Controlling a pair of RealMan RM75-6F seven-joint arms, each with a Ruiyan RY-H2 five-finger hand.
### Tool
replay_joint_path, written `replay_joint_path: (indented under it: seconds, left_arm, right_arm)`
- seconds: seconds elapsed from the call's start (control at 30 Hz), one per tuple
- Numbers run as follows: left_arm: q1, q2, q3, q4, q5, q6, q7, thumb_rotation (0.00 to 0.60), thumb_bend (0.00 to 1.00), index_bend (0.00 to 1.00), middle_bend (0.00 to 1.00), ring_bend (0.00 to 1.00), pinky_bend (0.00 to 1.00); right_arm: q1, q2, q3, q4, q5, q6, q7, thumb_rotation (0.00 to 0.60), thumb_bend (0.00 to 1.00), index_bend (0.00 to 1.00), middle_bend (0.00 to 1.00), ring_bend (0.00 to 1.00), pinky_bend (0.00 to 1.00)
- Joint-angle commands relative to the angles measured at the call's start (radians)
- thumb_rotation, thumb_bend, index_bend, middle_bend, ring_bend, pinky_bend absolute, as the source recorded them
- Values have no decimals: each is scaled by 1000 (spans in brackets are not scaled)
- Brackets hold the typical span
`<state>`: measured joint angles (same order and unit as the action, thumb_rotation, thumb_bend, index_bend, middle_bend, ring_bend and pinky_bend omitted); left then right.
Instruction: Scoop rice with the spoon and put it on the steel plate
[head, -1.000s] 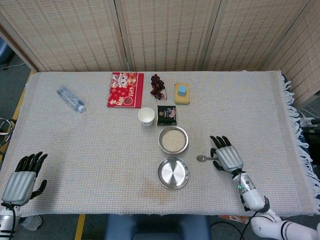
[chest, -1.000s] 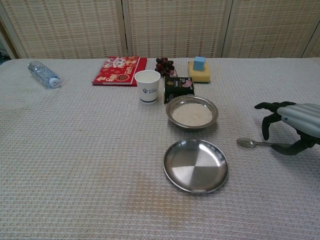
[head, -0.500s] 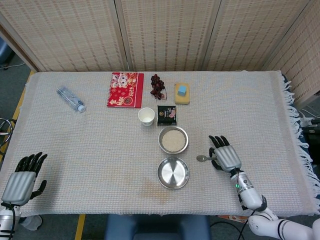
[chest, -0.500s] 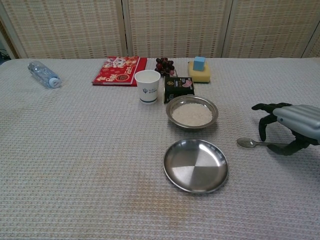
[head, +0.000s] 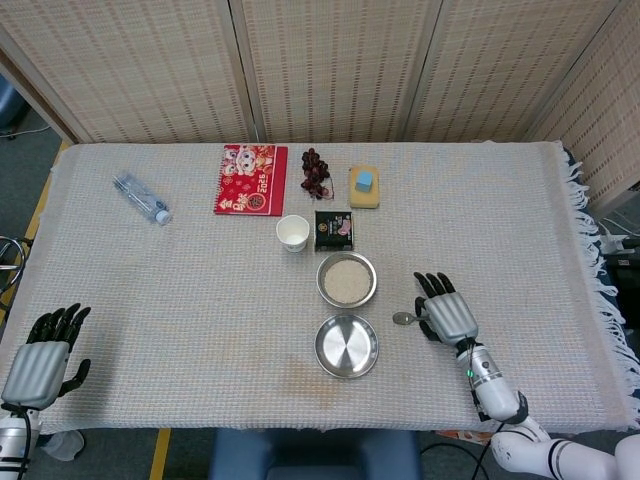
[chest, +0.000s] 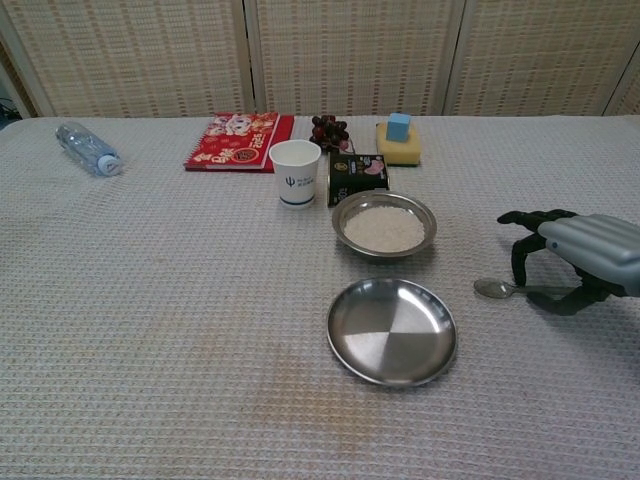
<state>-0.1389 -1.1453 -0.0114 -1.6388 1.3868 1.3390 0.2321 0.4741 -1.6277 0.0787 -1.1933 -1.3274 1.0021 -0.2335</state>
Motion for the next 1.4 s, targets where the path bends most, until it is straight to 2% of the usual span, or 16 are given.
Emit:
replay_joint_path:
  seconds: [0.03,0.47,0.6,0.83,1.17,1.4]
  left_arm:
    - [-2,-1,0,3,-5,-5,1,600,416,0,0,0,80]
    - [-6,-2,1,13,3,-9,-18,600,417,0,0,0,81]
    - [-7,-3,0,14,0,-11,-17,600,418,0,0,0,81]
    - [-9,-3,-1,10,-6,-14,-12,600,417,0,0,0,81]
    - [-7,1,3,7,-2,-11,-15,600,420,0,0,0,81]
    - [-5,2,5,4,2,-7,-16,600,421,0,0,0,82]
  right_arm:
    - [-2,-9,2,8,4,7,-4,600,343,528,0,0,0]
    - [-2,-29,-3,45,-6,21,7,600,348,558,16,0,0]
    - [-4,-30,-3,51,-11,27,13,600,348,581,67,0,0]
    - [-11,-49,-4,87,-37,64,44,600,352,665,279,0,0]
    - [-14,-76,-1,117,-64,107,62,600,362,785,429,2,0]
    - [-18,-86,2,131,-76,130,67,600,366,889,510,61,0]
